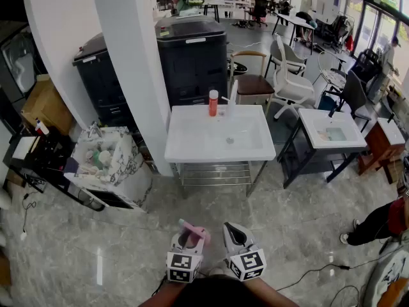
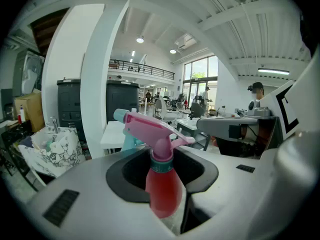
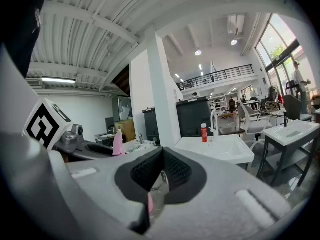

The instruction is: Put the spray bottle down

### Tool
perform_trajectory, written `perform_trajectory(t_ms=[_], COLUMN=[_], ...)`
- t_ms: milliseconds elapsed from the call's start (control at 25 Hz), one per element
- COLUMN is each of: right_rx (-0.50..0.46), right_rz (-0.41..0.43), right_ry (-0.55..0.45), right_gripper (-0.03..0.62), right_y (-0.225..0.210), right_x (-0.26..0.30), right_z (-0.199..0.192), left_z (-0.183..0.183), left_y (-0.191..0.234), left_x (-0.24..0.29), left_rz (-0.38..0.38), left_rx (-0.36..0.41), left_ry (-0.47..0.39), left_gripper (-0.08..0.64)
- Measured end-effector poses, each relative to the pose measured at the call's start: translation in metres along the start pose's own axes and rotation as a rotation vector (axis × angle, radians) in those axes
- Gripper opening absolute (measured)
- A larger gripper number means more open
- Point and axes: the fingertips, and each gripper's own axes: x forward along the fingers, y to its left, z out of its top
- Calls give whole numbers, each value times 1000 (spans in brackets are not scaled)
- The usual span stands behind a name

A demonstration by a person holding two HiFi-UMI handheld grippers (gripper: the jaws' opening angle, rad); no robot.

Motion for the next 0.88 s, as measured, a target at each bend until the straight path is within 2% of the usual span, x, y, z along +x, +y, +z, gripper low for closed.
perform_trajectory(t_ms=[200,480,680,880], right_rx=[-9,23,52,61], right_rz=[11,70,116,145], right_ry=[-5,13,-14,10], right_gripper=[-3,-2,-2,-2], right_y=[5,16,26,26], right_x=[-7,-13,-11,11], right_z=[-6,-19,-24,-34], left_z=[-3,-11,-23,-28], left_y=[-5,-7,2,21], left_x=[-6,-18,-21,-4], left_rz=[3,44,71,70], left_rx=[6,-5,-3,-18], left_ry=[-24,-41,-23,-2], left_gripper=[155,155,155,155])
